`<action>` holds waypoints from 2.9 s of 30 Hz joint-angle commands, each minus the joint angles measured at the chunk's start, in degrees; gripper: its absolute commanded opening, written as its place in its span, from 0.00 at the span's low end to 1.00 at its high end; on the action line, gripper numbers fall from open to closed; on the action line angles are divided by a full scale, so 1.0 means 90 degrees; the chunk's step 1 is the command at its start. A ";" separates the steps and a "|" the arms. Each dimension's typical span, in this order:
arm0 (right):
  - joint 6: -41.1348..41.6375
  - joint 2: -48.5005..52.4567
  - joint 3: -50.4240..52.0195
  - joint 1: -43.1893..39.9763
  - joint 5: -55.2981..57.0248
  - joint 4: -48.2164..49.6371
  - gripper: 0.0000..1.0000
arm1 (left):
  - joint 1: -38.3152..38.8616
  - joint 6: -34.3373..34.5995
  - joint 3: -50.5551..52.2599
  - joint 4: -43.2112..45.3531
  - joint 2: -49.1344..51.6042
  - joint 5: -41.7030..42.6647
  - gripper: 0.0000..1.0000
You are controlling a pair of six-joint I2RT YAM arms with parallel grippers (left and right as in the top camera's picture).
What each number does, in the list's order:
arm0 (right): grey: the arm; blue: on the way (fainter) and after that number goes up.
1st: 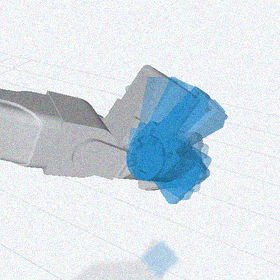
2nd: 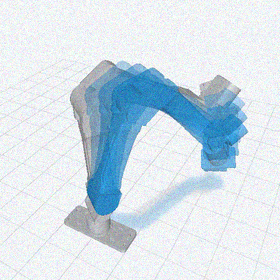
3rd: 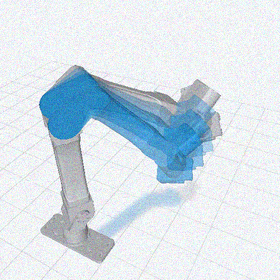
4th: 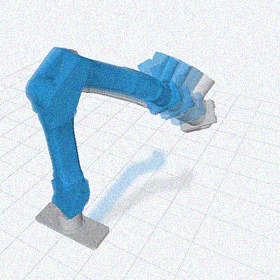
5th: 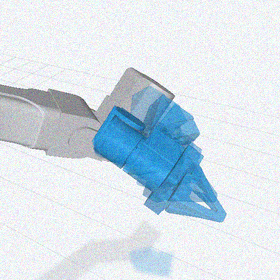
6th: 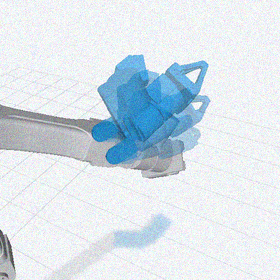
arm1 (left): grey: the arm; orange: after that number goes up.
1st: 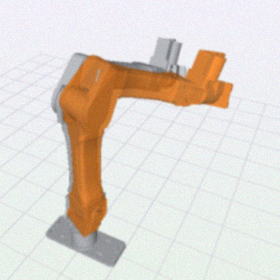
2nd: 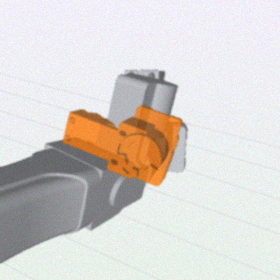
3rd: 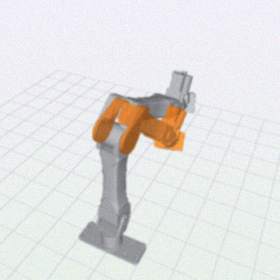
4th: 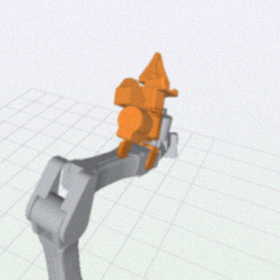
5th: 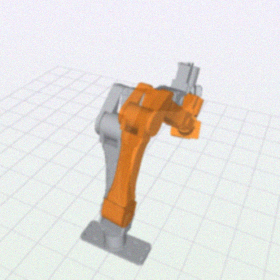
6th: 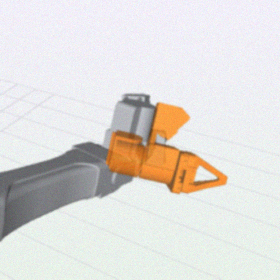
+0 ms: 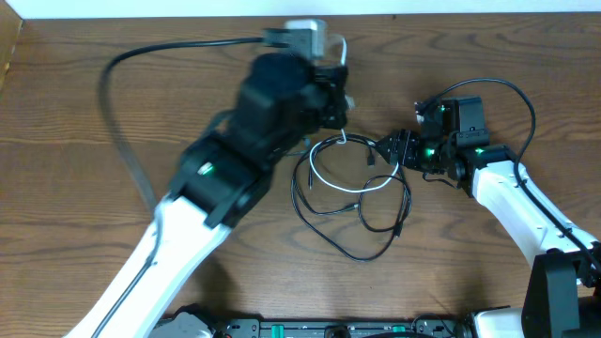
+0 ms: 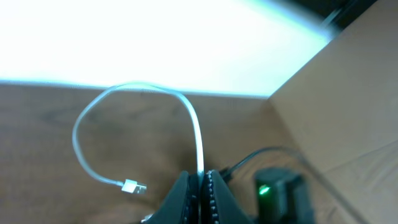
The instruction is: Untangle cables
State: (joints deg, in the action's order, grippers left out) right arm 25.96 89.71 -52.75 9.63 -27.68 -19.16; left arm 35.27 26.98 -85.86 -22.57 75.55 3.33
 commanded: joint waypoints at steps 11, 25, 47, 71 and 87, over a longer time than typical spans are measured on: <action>-0.0610 -0.0202 -0.0039 0.0019 -0.1846 0.0782 0.63 | -0.0197 -0.0114 -0.0350 0.0712 -0.1005 0.0068 0.07; -0.0916 -0.0692 -0.0036 0.0153 -0.1668 0.0087 0.75 | -0.0197 -0.0087 -0.0435 0.0690 -0.1005 0.0085 0.07; 0.1409 0.0328 -0.0090 0.1219 0.1321 -0.0364 0.05 | -0.0197 -0.0092 -0.0435 0.0491 -0.0993 0.0080 0.08; 0.0498 0.0359 -0.0362 0.1008 -0.0410 -0.0539 0.35 | -0.0197 -0.0034 -0.0435 0.0447 -0.0648 0.0085 0.07; 0.1054 0.1443 -0.0330 0.1518 0.0561 0.0644 0.32 | -0.0197 0.0158 -0.0440 0.1464 -0.0860 0.0299 0.07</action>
State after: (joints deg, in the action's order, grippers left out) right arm 33.82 100.95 -55.77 23.11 -24.29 -13.98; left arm 33.76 28.14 -88.07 -11.77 69.84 4.93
